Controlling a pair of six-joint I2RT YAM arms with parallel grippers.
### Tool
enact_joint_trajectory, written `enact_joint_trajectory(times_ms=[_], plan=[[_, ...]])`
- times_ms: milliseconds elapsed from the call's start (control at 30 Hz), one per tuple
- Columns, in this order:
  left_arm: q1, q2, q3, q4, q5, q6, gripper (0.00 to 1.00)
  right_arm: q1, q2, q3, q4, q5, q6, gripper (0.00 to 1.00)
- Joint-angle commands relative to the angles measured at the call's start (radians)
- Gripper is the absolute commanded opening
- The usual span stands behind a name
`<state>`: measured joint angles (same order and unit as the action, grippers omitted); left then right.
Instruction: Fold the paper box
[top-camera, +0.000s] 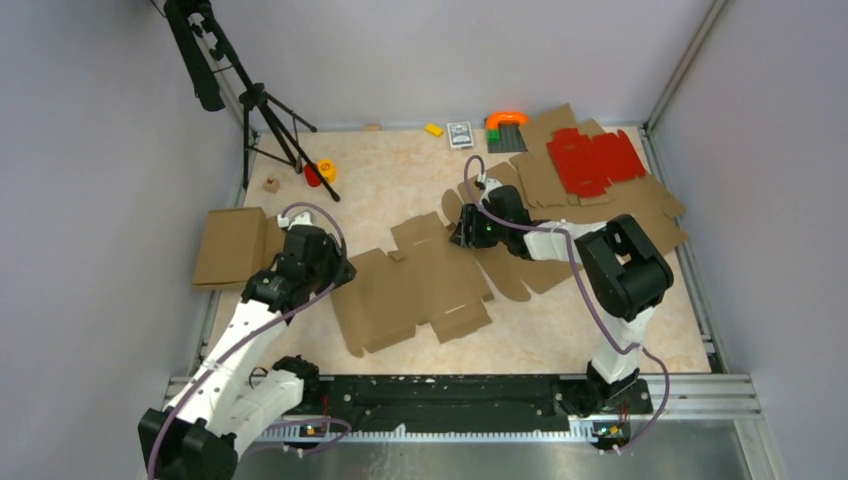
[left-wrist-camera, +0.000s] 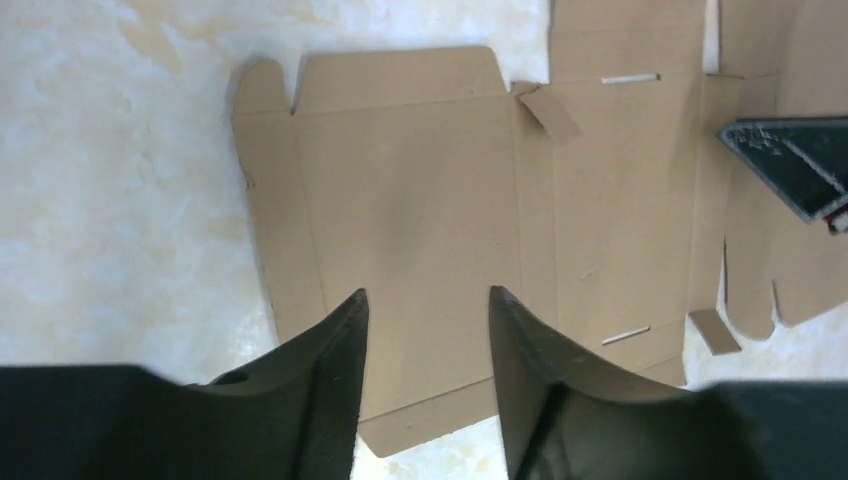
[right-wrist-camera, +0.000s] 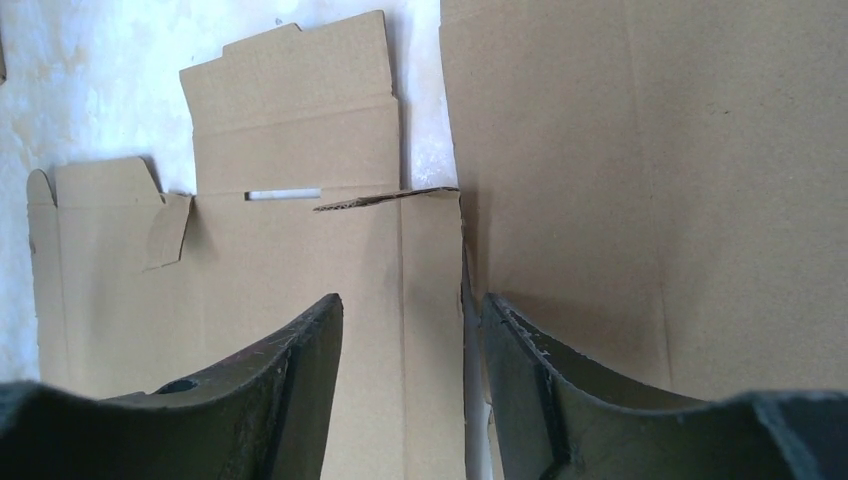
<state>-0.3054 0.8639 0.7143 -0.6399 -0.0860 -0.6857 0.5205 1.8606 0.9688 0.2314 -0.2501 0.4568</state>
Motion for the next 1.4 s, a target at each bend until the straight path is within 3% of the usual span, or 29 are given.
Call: enact_joint_trajectory(times_ms=[0, 33, 100, 200, 400, 667, 967, 1167, 1233, 1300, 1367], plan=[[0.006, 0.007, 0.012, -0.109, -0.092, -0.051, 0.62, -0.005, 0.010, -0.002, -0.067, -0.008, 0.004, 0.52], [0.006, 0.007, -0.001, -0.128, -0.107, -0.071, 0.73, -0.006, 0.004, -0.003, -0.069, -0.008, 0.003, 0.51], [0.007, 0.019, -0.034, -0.135, -0.106, -0.115, 0.78, -0.007, -0.006, -0.007, -0.065, -0.013, 0.004, 0.49], [0.006, 0.063, -0.059, -0.154, -0.121, -0.202, 0.70, -0.008, -0.024, -0.014, -0.052, -0.036, 0.010, 0.43], [0.006, 0.110, -0.181, 0.014, -0.048, -0.237, 0.71, -0.013, -0.045, -0.027, -0.028, -0.078, 0.019, 0.34], [0.006, 0.205, -0.197, 0.041, -0.060, -0.221, 0.68, -0.013, -0.047, -0.024, 0.000, -0.143, 0.009, 0.22], [0.006, 0.216, -0.204, 0.066, -0.069, -0.196, 0.63, -0.010, -0.062, -0.030, 0.045, -0.231, 0.001, 0.21], [0.007, 0.194, -0.192, 0.050, -0.083, -0.197, 0.63, -0.002, -0.002, 0.042, -0.093, -0.181, -0.027, 0.22], [0.007, 0.189, -0.188, 0.046, -0.085, -0.196, 0.64, 0.002, -0.004, 0.048, -0.107, -0.165, -0.036, 0.16], [0.007, 0.184, -0.178, 0.036, -0.085, -0.193, 0.63, 0.007, -0.007, 0.055, -0.115, -0.159, -0.043, 0.03], [0.006, 0.172, -0.151, 0.018, -0.077, -0.158, 0.66, 0.009, -0.018, 0.049, -0.102, -0.165, -0.044, 0.00]])
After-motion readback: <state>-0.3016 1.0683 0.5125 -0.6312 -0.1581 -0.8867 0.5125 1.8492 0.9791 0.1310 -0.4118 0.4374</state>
